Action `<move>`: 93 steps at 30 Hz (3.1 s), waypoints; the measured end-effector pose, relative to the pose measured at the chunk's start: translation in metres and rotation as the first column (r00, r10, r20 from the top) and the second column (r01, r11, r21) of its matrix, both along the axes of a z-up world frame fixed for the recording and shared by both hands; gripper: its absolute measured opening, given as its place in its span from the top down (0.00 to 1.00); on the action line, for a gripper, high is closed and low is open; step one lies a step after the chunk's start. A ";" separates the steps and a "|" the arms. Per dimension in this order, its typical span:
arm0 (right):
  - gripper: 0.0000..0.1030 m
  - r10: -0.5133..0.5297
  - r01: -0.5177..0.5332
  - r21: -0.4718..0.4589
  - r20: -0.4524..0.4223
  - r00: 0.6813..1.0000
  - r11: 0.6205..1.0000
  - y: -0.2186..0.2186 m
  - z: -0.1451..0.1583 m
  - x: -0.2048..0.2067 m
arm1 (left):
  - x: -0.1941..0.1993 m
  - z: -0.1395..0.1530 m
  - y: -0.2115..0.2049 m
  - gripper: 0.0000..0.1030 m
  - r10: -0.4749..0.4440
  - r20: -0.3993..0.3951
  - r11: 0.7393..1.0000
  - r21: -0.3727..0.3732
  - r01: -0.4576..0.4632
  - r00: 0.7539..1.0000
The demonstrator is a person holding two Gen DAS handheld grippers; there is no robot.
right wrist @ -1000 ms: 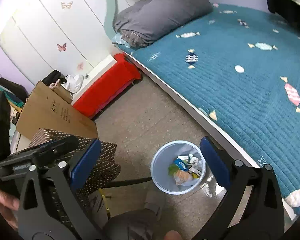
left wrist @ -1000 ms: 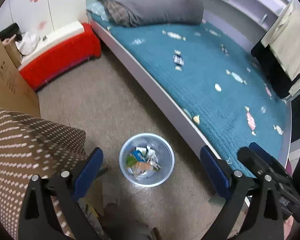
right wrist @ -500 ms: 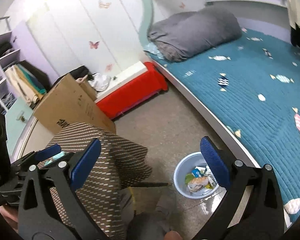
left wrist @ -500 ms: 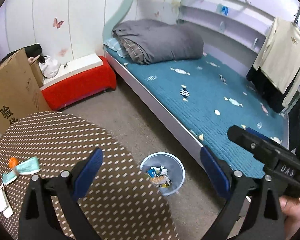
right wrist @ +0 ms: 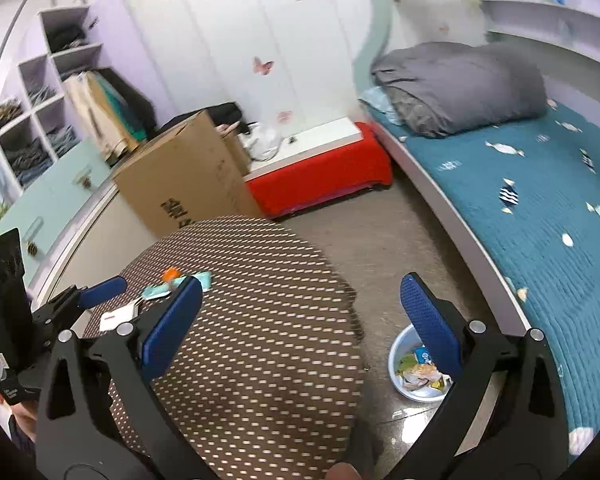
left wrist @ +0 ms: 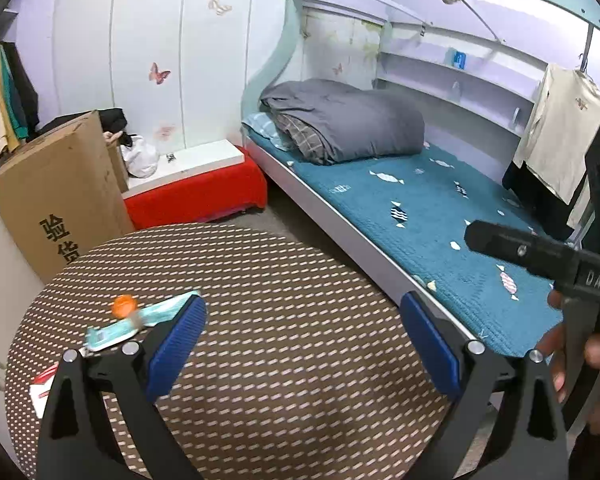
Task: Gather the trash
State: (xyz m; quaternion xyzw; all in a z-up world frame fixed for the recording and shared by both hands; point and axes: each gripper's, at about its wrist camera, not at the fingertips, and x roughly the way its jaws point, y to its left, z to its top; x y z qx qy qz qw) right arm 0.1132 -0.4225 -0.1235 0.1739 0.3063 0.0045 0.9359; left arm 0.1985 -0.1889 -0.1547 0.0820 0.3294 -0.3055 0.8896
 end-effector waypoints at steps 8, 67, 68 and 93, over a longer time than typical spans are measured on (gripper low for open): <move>0.06 0.128 -0.130 -0.041 -0.041 0.991 0.991 0.059 -0.007 0.026 | 0.011 -0.020 0.085 0.07 0.040 0.031 0.998 0.048 -0.042 0.999; 0.82 0.586 -0.631 -0.093 -0.288 0.758 0.770 0.226 -0.105 0.095 | 0.027 -0.095 0.237 0.54 0.274 -0.173 0.958 0.131 -0.254 0.946; 0.82 0.584 -0.628 -0.088 -0.285 0.760 0.773 0.224 -0.104 0.090 | 0.024 -0.094 0.237 0.54 0.277 -0.175 0.958 0.124 -0.258 0.945; 0.88 0.642 -0.673 -0.070 -0.243 0.727 0.736 0.241 -0.097 0.034 | -0.022 -0.085 0.247 0.54 0.330 -0.201 0.943 0.035 -0.330 0.922</move>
